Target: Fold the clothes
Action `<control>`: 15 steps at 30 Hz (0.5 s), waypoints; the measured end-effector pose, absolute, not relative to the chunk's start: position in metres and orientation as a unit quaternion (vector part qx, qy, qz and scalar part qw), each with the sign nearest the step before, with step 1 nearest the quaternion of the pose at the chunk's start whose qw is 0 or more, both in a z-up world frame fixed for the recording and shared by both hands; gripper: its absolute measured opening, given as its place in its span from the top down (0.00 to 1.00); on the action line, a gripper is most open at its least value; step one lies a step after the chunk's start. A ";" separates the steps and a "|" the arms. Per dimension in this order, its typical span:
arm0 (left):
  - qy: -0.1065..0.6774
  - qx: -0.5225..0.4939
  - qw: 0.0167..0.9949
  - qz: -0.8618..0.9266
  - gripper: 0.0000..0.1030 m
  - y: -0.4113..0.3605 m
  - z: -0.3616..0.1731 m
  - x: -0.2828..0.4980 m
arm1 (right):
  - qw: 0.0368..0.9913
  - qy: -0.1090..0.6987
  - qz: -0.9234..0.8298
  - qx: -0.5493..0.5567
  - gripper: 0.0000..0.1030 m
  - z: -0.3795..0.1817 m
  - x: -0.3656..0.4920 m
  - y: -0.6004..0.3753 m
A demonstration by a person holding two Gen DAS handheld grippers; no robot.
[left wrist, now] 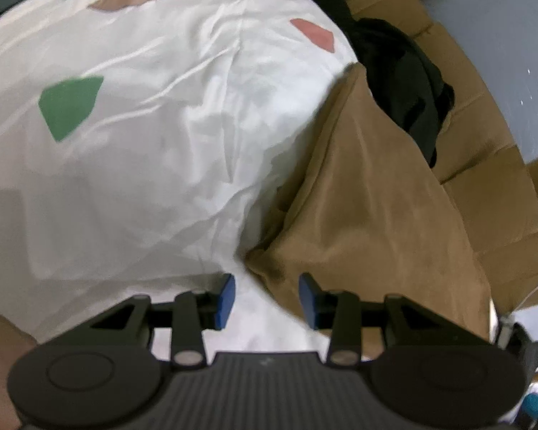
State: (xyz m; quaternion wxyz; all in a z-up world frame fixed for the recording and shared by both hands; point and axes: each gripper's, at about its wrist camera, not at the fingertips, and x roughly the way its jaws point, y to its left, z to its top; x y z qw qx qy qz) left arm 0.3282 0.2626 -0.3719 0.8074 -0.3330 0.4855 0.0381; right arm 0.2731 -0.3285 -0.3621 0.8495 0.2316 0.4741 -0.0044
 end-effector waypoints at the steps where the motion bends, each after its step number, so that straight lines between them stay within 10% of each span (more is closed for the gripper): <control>1: 0.487 -0.334 0.806 0.039 0.59 0.262 -0.374 0.328 | 0.847 0.476 -0.005 0.237 0.73 -0.364 0.273 -0.328; 15: 0.456 -0.397 0.796 0.029 0.54 0.265 -0.399 0.326 | 0.802 0.479 -0.006 0.358 0.58 -0.409 0.262 -0.336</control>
